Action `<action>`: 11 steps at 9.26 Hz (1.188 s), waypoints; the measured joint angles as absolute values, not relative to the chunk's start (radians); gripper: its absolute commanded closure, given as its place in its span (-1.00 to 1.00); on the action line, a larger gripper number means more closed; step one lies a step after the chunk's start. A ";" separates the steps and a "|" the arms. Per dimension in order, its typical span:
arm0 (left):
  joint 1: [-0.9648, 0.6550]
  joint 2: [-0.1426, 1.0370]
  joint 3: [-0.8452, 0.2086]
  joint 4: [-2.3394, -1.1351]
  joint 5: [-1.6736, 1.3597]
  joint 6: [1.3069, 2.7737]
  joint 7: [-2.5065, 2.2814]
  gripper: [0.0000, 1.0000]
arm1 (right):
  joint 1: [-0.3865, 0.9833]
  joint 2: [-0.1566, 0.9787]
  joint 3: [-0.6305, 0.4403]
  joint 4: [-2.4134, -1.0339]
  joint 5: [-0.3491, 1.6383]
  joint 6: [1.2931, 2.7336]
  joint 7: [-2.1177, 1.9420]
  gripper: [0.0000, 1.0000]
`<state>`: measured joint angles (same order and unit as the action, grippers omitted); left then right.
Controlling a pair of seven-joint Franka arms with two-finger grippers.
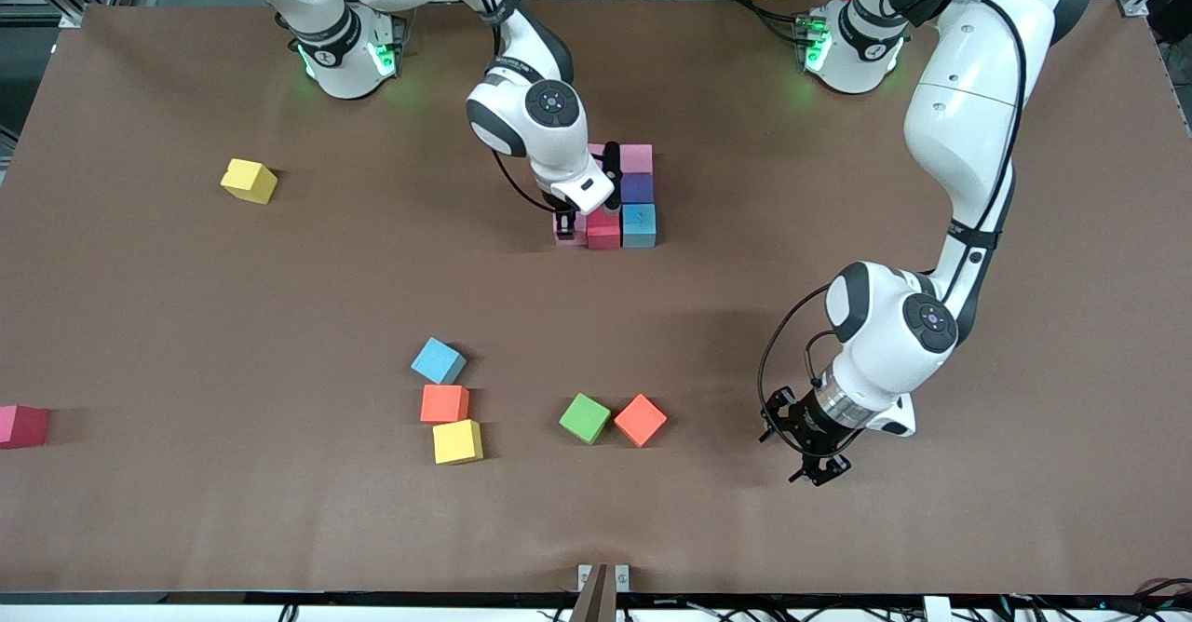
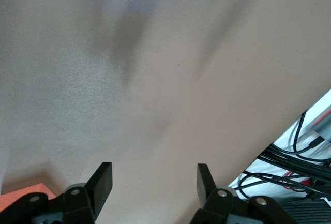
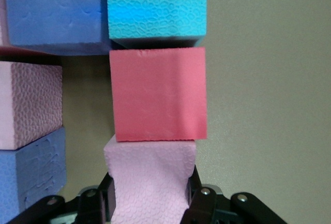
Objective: Form number 2 with 11 blocks
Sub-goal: 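Lower the pink cube beneath the red cube and open the right gripper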
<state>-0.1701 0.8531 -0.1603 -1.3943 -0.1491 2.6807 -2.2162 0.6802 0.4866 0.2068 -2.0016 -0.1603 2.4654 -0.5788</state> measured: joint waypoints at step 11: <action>-0.172 0.853 -0.160 -1.394 -0.149 2.685 -2.216 -0.49 | 0.678 0.505 0.200 -2.002 -0.161 2.490 -0.576 -1.00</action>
